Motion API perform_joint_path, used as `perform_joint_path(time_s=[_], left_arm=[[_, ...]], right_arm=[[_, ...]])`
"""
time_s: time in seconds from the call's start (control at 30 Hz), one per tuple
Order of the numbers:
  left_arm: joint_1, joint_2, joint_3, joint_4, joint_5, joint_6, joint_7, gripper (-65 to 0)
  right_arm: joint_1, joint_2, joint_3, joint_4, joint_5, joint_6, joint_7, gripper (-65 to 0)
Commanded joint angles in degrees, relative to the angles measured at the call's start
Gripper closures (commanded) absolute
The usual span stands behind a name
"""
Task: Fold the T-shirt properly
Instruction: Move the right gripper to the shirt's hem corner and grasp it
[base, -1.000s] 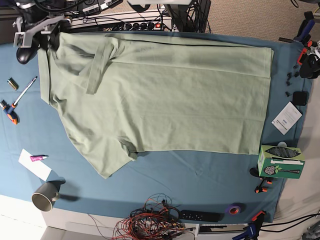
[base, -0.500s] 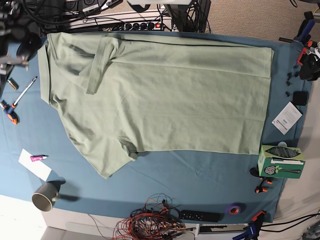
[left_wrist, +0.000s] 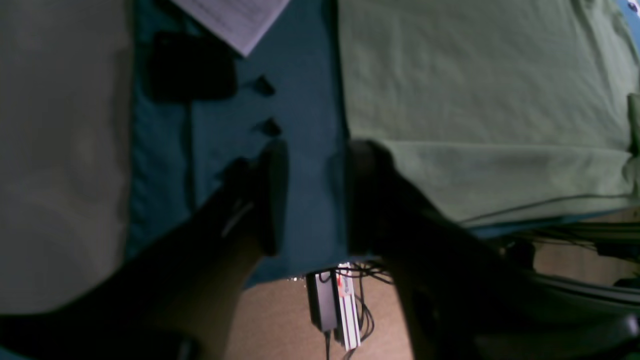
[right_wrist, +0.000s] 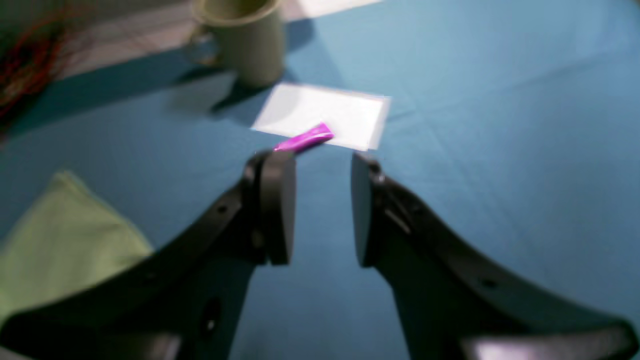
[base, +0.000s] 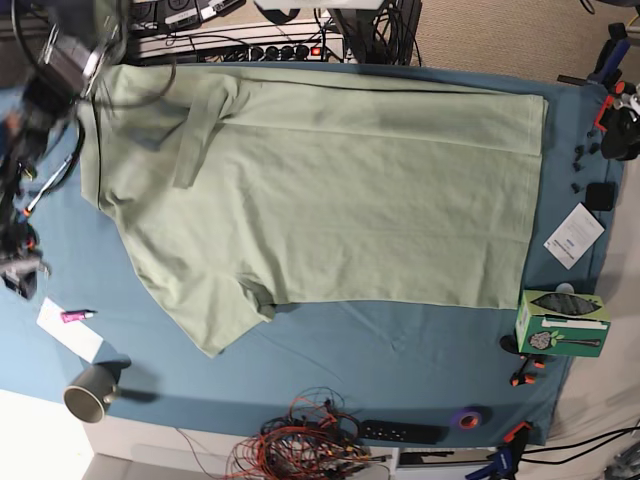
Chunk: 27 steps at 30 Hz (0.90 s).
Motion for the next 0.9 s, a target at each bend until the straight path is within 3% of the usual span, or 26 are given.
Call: perform_joint_path(time_s=[0.0,0.1,0.27,0.37,0.47,0.67,0.87], left_arm=[[0.3,-1.3,-0.5,0.8,-1.4,-0.3,-1.2,-20.0],[0.3,-1.2,-0.5,0.8,-1.4,-0.3,-1.2,-20.0],[0.3,-0.9,-0.5,0.8,-1.4,-0.3,-1.2,-20.0],[0.3,-0.9,-0.5,0.8,-1.4,-0.3,-1.2,-20.0],[0.3,-0.9,-0.5,0.7,-1.4,-0.3,-1.2,-20.0],[0.3,-0.9,-0.5,0.7,-1.4,-0.3,-1.2,-20.0],[0.3,-0.9,-0.5,0.7,-1.4,-0.3,-1.2,-20.0]], right_arm=[[6.3,2.2,-1.8,-4.3,1.4,1.6,1.9,-19.4],[19.4,3.0,-6.6,-21.0,1.5,4.4,2.4,-19.4],[30.9,1.2,-10.9,-37.4,1.4,3.8,2.8,-19.4],[31.1,-1.6,-11.1,-38.8,-1.2,-0.9,1.7,-19.4],[28.8,-4.2,-11.1,-38.8,-4.6,-3.0,1.9,-19.3],[23.2,-7.9,-11.1,-38.8,-11.5,-3.6,7.0,-19.3],[21.1,-8.9,-11.1,-38.8,-12.0,-3.4,6.9,-19.3]])
